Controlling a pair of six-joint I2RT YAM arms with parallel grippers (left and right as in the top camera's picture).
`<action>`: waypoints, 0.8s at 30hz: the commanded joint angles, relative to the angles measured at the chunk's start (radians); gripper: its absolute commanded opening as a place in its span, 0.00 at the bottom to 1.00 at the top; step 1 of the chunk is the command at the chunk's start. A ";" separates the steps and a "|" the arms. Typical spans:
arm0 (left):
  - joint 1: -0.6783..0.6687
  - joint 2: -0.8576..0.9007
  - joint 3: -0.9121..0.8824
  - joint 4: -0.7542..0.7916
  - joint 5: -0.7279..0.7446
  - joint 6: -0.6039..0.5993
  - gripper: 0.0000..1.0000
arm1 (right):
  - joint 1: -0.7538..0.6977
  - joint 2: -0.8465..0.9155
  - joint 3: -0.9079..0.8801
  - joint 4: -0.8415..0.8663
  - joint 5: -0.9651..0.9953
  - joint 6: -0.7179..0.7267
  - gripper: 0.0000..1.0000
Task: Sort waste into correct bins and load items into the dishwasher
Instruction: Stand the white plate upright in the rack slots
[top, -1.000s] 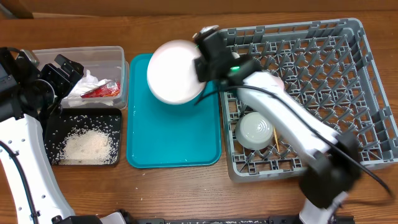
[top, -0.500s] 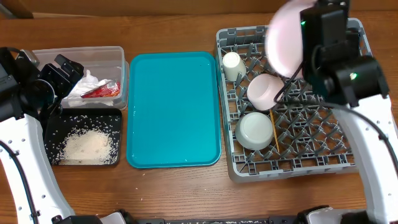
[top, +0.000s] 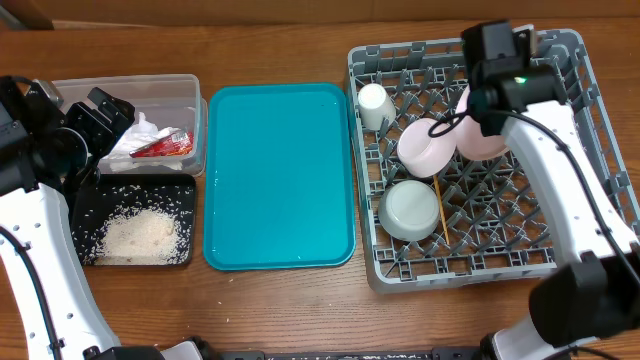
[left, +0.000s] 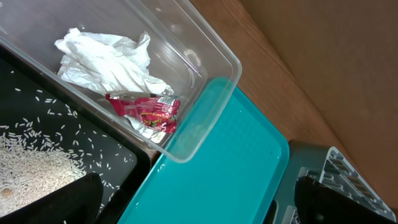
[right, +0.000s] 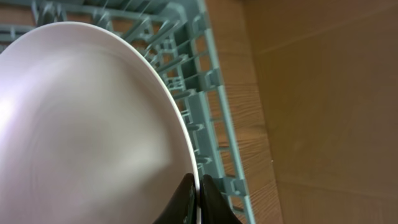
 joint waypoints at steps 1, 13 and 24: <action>-0.006 0.000 0.024 0.001 0.000 -0.009 1.00 | 0.019 0.037 -0.003 0.014 0.025 0.000 0.04; -0.006 0.000 0.024 0.001 0.000 -0.009 1.00 | 0.093 0.045 -0.002 0.090 -0.017 0.000 0.19; -0.006 0.000 0.024 0.001 0.000 -0.009 1.00 | 0.115 0.039 0.003 0.135 0.049 -0.003 0.61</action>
